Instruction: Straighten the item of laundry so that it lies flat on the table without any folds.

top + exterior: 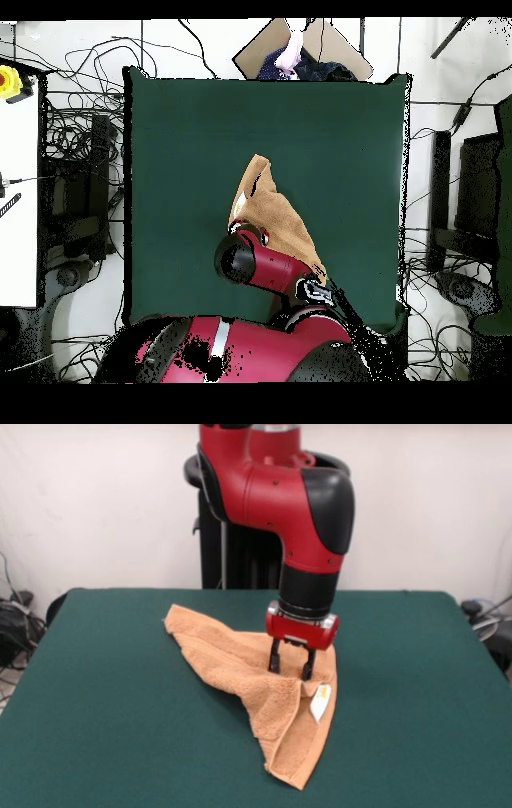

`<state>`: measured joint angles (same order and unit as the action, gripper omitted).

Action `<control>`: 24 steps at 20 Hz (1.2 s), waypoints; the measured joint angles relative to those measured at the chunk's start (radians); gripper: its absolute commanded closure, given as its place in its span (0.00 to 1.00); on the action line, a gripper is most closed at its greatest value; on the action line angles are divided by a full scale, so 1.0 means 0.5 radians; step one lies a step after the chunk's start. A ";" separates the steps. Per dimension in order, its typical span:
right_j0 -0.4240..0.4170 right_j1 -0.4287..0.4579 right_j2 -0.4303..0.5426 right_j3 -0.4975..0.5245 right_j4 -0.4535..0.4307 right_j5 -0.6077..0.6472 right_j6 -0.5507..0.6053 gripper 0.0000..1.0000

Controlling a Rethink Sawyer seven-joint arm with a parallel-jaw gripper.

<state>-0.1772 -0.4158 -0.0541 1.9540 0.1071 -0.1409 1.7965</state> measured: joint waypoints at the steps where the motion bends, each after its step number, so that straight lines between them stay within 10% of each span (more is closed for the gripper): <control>1: -0.001 0.000 0.000 0.000 0.000 0.000 0.000 0.00; 5: -0.001 0.000 0.001 -0.001 0.000 0.000 0.000 0.00; 6: -0.001 0.004 0.001 -0.005 0.001 -0.002 0.000 1.00; 24: 0.002 0.009 0.001 -0.017 0.000 -0.009 0.000 1.00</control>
<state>-0.1762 -0.4110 -0.0537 1.9455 0.1071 -0.1455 1.7965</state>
